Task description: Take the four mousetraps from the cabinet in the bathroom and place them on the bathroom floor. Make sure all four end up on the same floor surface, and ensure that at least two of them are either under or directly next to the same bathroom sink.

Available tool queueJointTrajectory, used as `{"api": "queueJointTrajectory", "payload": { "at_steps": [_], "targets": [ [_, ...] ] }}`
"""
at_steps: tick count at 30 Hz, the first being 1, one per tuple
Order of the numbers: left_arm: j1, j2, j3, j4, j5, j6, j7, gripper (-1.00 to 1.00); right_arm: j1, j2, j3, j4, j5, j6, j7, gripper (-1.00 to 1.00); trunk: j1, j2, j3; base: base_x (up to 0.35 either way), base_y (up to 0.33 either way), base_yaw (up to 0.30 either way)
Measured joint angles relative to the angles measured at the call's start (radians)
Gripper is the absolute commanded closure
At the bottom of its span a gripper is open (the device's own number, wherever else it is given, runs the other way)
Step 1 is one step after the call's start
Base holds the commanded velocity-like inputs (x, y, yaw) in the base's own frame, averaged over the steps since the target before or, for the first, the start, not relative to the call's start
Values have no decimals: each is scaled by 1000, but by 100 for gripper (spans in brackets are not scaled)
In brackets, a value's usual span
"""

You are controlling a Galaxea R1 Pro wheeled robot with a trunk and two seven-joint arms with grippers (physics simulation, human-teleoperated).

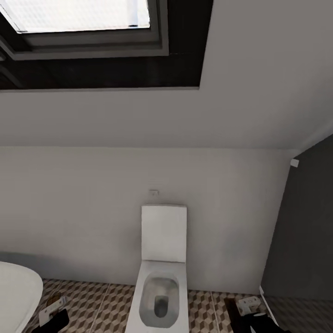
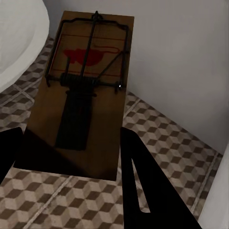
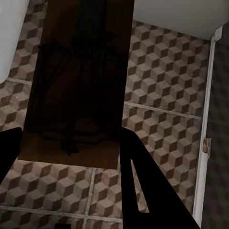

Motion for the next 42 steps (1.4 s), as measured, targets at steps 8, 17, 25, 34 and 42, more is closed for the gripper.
{"api": "queueJointTrajectory", "payload": {
  "at_steps": [8,17,25,34,42],
  "targets": [
    [0,0,0,0,0,0,0,100,0,1,0,0,-1,-1,4,100,0,0,0,0,0,0],
    [0,0,0,-1,0,0,-1,100,0,1,0,0,-1,-3,5,100,0,0,0,0,0,0],
    [0,0,0,-1,0,0,-1,100,0,1,0,1,-1,-4,3,100,0,0,0,0,0,0],
    [0,-3,0,-2,-1,1,-3,100,0,1,0,0,-1,-4,2,100,0,0,0,0,0,0],
    [-1,-5,-1,-4,-1,10,-5,100,0,1,0,0,-1,-2,1,100,0,0,0,0,0,0]
  ]
}}
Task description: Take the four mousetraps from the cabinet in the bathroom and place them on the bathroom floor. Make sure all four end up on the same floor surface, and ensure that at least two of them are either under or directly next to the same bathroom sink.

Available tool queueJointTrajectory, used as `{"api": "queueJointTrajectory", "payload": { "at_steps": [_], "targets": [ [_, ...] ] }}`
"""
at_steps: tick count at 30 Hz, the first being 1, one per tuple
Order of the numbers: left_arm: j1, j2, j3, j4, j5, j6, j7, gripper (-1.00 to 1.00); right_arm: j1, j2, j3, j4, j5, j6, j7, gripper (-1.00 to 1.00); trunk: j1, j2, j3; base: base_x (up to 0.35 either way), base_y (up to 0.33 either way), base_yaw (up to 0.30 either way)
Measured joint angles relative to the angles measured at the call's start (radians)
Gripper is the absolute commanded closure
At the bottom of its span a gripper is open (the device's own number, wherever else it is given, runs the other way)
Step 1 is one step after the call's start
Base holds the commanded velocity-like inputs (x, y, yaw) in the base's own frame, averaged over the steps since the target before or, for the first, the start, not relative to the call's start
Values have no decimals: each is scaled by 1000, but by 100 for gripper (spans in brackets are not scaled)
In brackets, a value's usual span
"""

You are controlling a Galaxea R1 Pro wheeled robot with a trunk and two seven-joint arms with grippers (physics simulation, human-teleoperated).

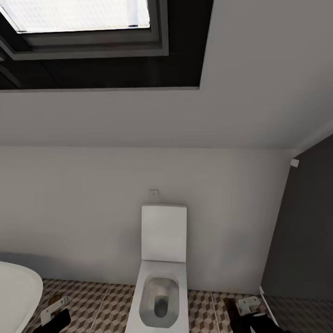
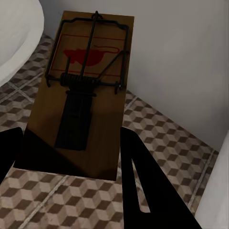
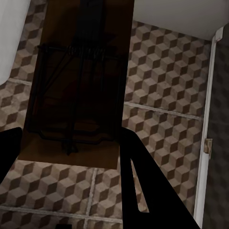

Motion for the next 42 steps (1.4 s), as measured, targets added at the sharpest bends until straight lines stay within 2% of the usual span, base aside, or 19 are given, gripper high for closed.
{"api": "queueJointTrajectory", "payload": {
  "at_steps": [3,42],
  "targets": [
    [0,0,0,0,0,1,0,100,0,0,0,0,0,0,0,100,0,0,0,0,0,0],
    [0,0,0,0,1,3,-1,100,0,2,0,0,0,-2,-1,100,150,-273,-122,0,0,0]
  ]
}}
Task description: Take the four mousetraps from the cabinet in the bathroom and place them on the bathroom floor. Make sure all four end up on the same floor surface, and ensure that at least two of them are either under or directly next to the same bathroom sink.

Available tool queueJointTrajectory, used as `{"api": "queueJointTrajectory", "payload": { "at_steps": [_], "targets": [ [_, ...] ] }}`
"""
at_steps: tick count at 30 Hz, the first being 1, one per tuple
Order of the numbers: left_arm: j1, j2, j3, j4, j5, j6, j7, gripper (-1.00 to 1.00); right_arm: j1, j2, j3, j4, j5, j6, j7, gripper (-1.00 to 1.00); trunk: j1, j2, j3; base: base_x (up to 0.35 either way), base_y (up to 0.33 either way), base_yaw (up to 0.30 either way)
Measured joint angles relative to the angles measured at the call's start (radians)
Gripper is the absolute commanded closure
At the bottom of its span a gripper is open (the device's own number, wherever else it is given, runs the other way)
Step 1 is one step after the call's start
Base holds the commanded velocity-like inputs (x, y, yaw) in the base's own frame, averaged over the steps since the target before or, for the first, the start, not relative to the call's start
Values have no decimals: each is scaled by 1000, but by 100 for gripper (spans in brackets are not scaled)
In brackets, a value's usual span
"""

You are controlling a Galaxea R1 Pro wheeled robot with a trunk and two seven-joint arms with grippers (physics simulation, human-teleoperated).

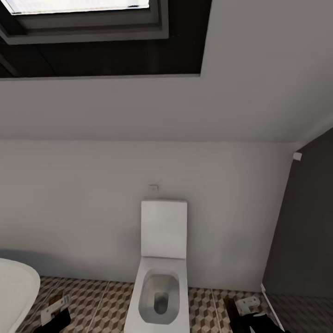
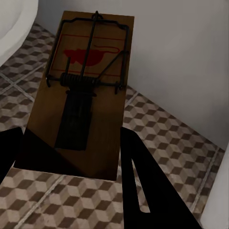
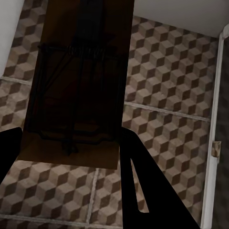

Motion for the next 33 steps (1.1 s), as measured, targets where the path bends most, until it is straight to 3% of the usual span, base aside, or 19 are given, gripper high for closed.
{"api": "queueJointTrajectory", "payload": {
  "at_steps": [28,33],
  "targets": [
    [0,0,1,0,0,0,-2,100,0,0,0,0,1,-5,-1,100,107,-196,-88,0,0,0],
    [0,0,1,0,1,0,-2,100,0,0,1,7,1,-90,-1,100,127,-231,-104,0,0,0]
  ]
}}
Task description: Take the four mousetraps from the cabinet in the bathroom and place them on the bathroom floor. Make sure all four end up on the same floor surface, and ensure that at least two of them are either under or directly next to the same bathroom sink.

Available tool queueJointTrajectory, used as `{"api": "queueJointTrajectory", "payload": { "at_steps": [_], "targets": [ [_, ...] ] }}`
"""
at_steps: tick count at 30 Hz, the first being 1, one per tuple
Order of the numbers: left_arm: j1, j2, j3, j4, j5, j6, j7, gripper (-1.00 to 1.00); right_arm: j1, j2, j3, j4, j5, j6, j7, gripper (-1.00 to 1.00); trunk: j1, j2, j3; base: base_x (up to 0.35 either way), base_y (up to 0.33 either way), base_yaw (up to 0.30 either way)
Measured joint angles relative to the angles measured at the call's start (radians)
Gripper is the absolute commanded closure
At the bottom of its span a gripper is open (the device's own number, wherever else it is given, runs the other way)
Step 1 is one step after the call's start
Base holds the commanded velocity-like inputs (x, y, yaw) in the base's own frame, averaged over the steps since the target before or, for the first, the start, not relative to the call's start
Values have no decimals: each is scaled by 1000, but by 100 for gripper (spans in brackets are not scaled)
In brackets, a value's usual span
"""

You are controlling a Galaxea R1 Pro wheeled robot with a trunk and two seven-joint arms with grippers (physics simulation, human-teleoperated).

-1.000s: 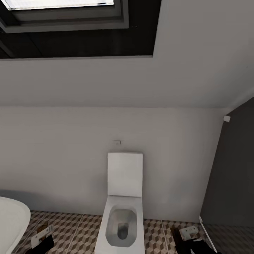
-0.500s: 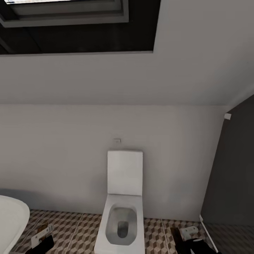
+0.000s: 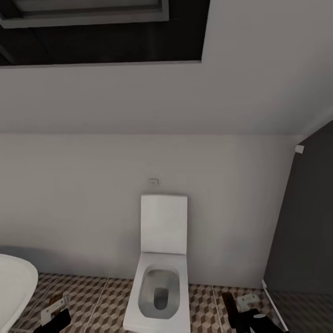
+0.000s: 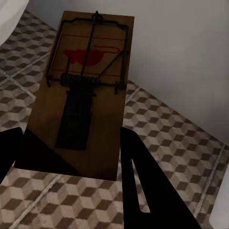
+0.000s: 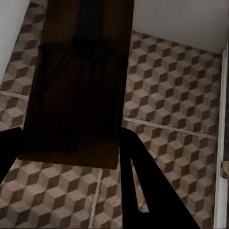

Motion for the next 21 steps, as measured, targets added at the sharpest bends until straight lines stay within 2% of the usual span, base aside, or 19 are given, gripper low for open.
{"api": "queueJointTrajectory", "payload": {
  "at_steps": [3,5,10,15,18,21],
  "targets": [
    [0,0,0,0,0,0,1,100,0,0,0,9,-3,-73,0,100,12,-21,-9,0,0,0],
    [0,0,0,0,0,-1,0,100,0,0,0,12,-4,-93,0,100,19,-35,-16,0,0,0],
    [0,0,0,0,0,0,0,100,0,0,-1,17,-6,-108,1,100,38,-70,-31,0,0,0],
    [-1,0,-1,0,-2,1,2,100,0,-2,-1,80,-16,-118,1,100,58,-105,-47,0,0,0],
    [-1,0,-1,0,-2,1,3,100,0,-4,-2,103,-55,-121,1,100,69,-126,-56,0,0,0],
    [-1,0,-1,0,-2,0,3,100,0,-6,-1,116,-119,-130,1,100,81,-147,-66,0,0,0]
  ]
}}
